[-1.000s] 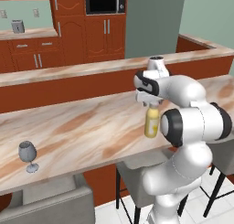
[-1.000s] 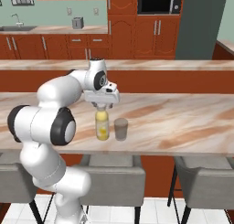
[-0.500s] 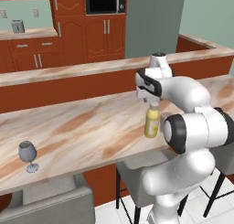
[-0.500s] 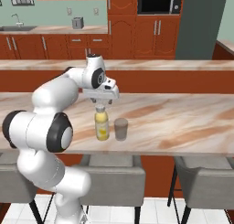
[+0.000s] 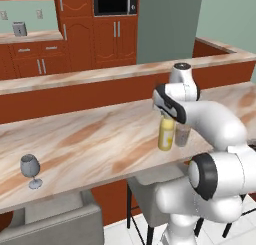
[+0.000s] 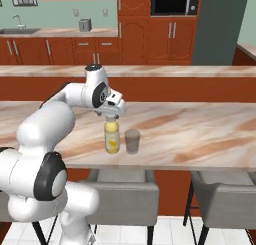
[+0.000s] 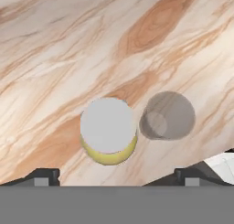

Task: There is a wine glass and glass cup on the dining counter. Place the wine bottle next to the wine glass and the juice bottle next to the glass cup.

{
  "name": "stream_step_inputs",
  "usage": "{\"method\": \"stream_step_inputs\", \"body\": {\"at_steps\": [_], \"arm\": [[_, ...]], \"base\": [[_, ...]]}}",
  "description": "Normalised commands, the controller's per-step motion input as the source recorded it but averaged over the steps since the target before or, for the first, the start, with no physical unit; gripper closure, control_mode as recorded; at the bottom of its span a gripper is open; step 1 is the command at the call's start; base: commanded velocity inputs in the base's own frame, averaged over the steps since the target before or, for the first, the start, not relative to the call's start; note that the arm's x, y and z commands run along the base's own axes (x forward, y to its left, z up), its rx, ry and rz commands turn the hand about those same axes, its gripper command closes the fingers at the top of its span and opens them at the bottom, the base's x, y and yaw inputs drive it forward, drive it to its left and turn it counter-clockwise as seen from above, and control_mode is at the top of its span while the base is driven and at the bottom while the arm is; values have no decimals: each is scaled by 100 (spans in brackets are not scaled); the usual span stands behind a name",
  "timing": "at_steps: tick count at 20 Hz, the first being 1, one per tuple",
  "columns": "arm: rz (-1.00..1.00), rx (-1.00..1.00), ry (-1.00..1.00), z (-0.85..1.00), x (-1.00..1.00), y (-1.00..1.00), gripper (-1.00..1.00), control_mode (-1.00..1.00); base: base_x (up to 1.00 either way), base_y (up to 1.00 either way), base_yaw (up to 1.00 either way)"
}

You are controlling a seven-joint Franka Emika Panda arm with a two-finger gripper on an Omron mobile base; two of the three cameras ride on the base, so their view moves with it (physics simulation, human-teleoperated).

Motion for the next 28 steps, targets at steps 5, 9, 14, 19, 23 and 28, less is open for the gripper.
{"method": "stream_step_inputs", "body": {"at_steps": [5,9,14,19,23,28], "arm": [[-6,0,-13,-1,-65,11,-100,-100],[-8,0,0,0,-59,10,-100,-100],[-6,0,0,0,-63,9,-100,-100],[-4,0,0,-3,-53,6,-100,-100],[0,0,0,-3,-22,0,-100,-100],[1,0,0,-1,-25,3,-100,-100]], "base": [[0,0,0],[0,0,0],[0,0,0],[0,0,0],[0,0,0],[0,0,0]]}}
